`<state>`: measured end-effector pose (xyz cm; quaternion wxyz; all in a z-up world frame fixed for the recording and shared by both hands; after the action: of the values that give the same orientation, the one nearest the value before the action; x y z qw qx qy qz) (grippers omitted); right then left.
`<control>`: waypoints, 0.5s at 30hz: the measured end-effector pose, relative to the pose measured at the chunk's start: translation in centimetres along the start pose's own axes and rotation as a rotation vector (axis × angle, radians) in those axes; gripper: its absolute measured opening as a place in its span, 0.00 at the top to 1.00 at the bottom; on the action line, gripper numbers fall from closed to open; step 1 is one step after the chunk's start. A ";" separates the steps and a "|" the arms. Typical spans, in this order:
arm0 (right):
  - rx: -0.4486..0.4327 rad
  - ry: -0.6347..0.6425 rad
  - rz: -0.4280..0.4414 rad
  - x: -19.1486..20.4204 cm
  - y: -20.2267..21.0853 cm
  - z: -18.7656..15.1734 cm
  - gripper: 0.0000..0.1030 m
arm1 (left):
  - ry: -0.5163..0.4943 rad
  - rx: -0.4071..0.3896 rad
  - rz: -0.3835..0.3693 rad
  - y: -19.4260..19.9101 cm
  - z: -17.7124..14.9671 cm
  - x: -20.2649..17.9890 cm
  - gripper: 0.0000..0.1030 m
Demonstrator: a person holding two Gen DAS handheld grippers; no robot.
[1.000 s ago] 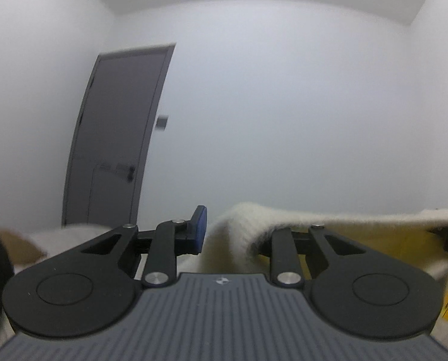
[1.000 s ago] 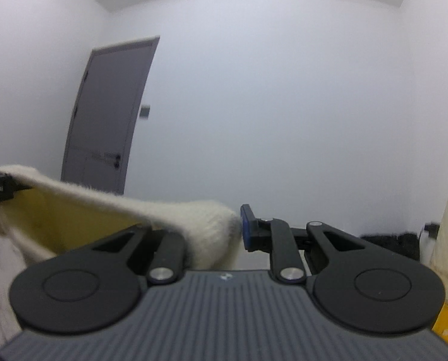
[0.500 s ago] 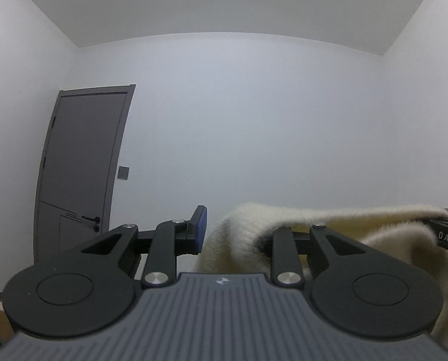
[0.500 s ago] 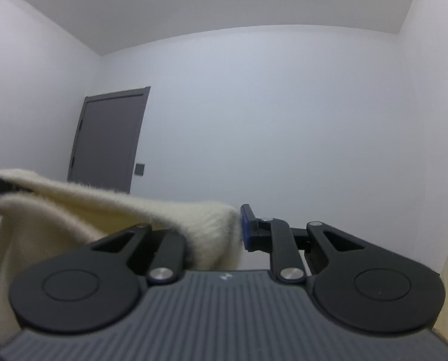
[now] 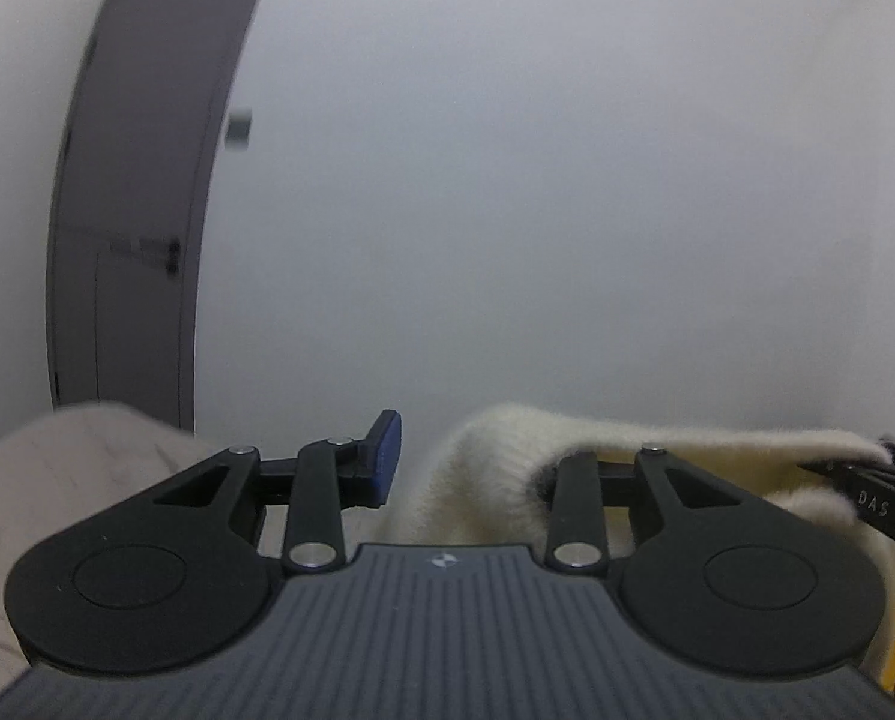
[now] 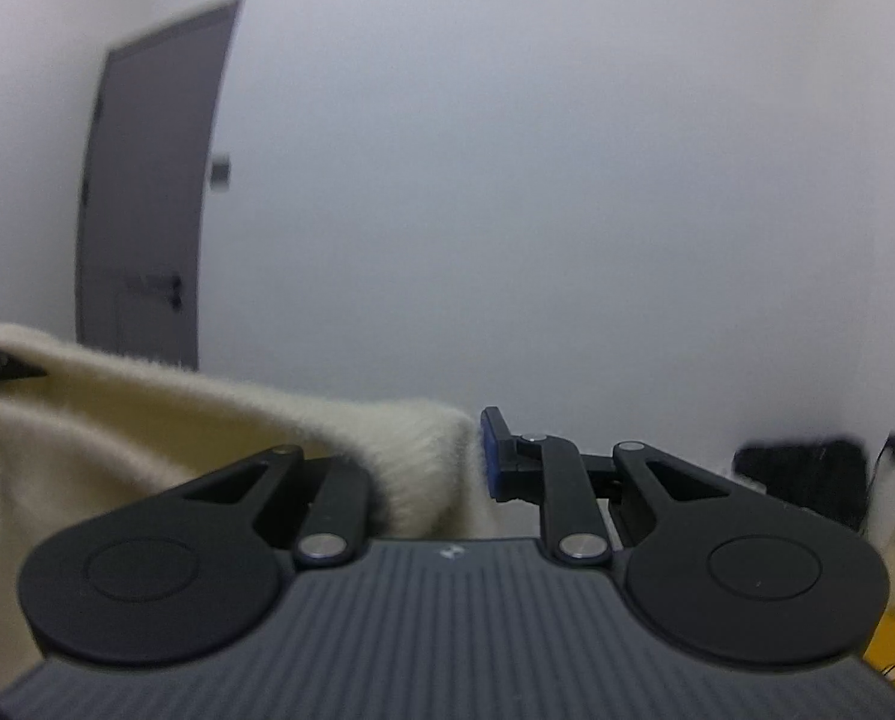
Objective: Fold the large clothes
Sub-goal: 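Lower the held sweater onto the bed and lay it flat, opening both grippers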
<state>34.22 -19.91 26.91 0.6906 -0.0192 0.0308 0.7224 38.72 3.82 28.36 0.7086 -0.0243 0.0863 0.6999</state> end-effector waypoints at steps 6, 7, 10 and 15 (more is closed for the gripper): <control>0.158 -0.015 0.004 0.9 -15.2 -12.2 0.80 | 0.039 0.170 0.021 -15.7 -11.7 2.8 0.61; 0.175 -0.014 0.000 0.8 -16.4 -14.4 0.80 | 0.056 0.199 0.025 -17.9 -13.6 3.3 0.61; 0.221 -0.017 -0.003 0.3 -19.9 -20.1 0.80 | 0.080 0.268 0.049 -23.6 -19.6 4.8 0.54; 0.321 -0.008 0.008 0.0 -24.6 -27.3 0.75 | 0.072 0.342 0.070 -29.0 -27.4 7.2 0.48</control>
<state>58.40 -20.78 -0.75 0.6819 0.0943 0.1433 0.7111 65.21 6.09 -2.27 0.6742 0.0745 0.2303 0.6978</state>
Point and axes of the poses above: each gripper's, at about its wrist camera, not at the fingertips, and y roughly against the way its jaws point, x to its left, z to its top, the point moved 4 cm from there along -y, roughly the way its jaws point, and after that the axes turned 7 degrees about -x, right-handed, at the moved point
